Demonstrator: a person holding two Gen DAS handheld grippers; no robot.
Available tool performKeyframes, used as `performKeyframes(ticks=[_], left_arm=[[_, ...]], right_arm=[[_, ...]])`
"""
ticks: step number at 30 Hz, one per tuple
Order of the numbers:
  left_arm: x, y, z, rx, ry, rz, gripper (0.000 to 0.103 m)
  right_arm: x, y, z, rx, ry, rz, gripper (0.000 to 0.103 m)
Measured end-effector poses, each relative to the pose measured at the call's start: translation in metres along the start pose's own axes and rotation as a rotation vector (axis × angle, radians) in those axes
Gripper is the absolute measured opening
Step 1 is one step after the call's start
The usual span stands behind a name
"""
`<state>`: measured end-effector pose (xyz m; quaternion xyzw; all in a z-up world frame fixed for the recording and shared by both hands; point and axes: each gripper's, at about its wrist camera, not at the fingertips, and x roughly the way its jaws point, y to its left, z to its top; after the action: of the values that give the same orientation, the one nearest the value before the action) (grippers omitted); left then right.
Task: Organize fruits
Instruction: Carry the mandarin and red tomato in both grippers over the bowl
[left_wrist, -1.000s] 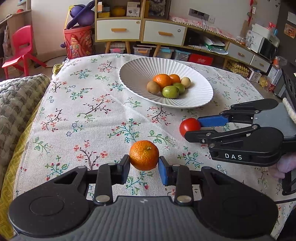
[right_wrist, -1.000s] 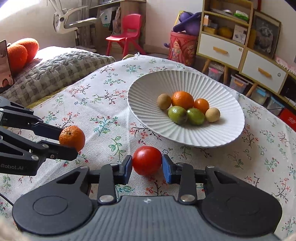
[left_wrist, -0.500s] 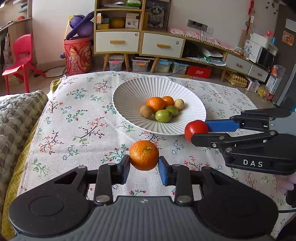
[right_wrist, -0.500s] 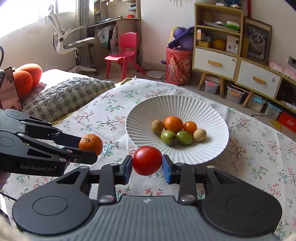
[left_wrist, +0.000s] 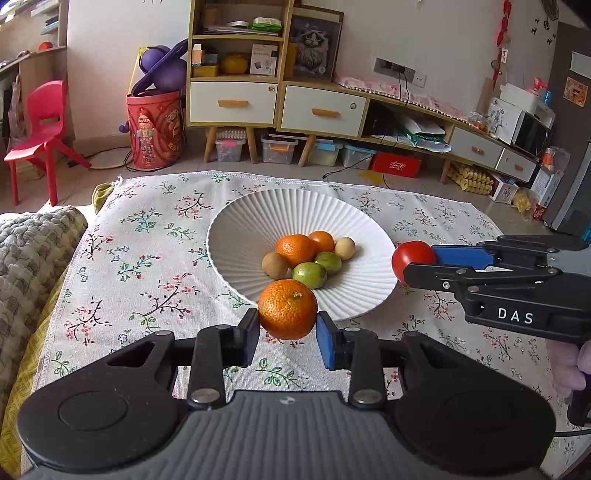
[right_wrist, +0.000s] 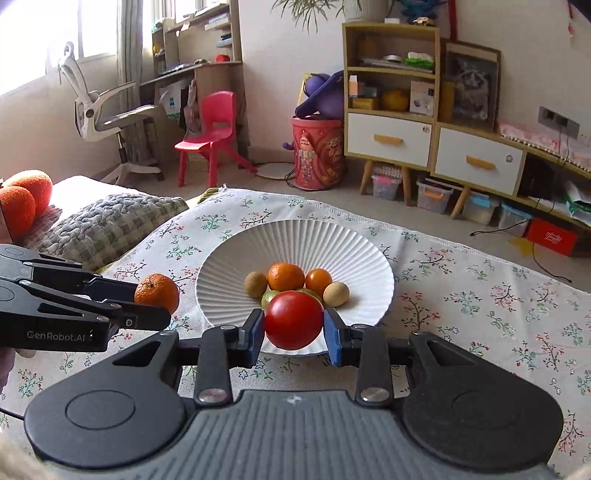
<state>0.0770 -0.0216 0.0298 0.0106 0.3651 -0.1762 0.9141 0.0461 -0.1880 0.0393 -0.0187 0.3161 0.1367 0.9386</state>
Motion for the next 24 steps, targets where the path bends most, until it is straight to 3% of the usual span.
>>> performKeyframes(ticks=[24], left_arm=[[0.047, -0.003, 0.007, 0.027, -0.015, 0.007, 0.018]], right_arm=[[0.041, -0.015, -0.003, 0.024, 0.031, -0.038, 0.031]])
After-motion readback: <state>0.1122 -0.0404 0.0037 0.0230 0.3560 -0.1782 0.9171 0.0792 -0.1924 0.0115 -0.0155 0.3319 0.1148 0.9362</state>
